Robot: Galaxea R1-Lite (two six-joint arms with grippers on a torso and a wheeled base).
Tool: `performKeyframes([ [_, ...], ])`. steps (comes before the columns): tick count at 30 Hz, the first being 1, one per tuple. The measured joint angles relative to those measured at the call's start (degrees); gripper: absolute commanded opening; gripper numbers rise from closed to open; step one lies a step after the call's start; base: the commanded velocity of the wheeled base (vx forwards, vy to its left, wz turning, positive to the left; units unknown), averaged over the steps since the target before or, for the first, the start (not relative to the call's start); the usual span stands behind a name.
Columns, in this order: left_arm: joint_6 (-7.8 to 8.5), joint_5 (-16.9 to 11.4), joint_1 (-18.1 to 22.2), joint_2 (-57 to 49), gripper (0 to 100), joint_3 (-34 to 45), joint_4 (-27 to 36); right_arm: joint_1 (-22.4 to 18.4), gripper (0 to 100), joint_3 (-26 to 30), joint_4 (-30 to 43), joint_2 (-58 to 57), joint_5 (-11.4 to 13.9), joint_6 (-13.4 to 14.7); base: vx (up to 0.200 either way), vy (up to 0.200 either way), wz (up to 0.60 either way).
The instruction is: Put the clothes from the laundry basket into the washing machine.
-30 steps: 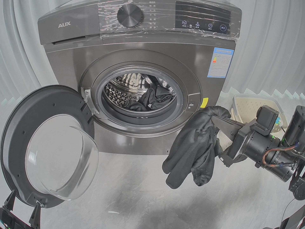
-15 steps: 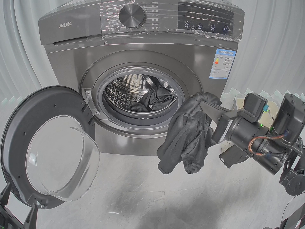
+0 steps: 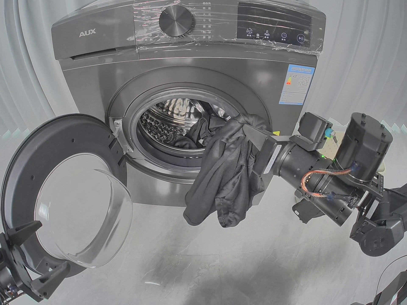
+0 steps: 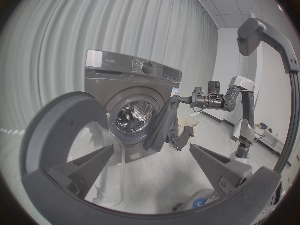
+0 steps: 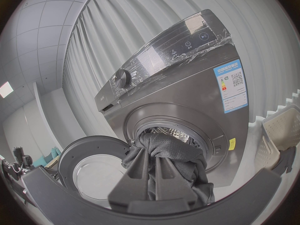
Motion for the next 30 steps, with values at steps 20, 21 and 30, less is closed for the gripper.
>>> performKeyframes([
  [20,1.97,-2.86,-18.59,47.71,100,-2.40,-28.76,0.74,0,-4.85,-1.10,3.91,-0.55,1.12,0.000,0.000,0.00],
  [21,1.97,-2.89,-18.81,49.18,100,-2.79,-29.94,0.77,0,-4.88,-1.16,3.95,-0.55,1.12,0.000,0.000,0.00],
  [30,1.58,-2.89,-20.85,63.23,100,-6.96,-37.82,1.01,0,-4.92,-1.50,4.04,-0.57,0.96,0.000,0.000,0.00],
])
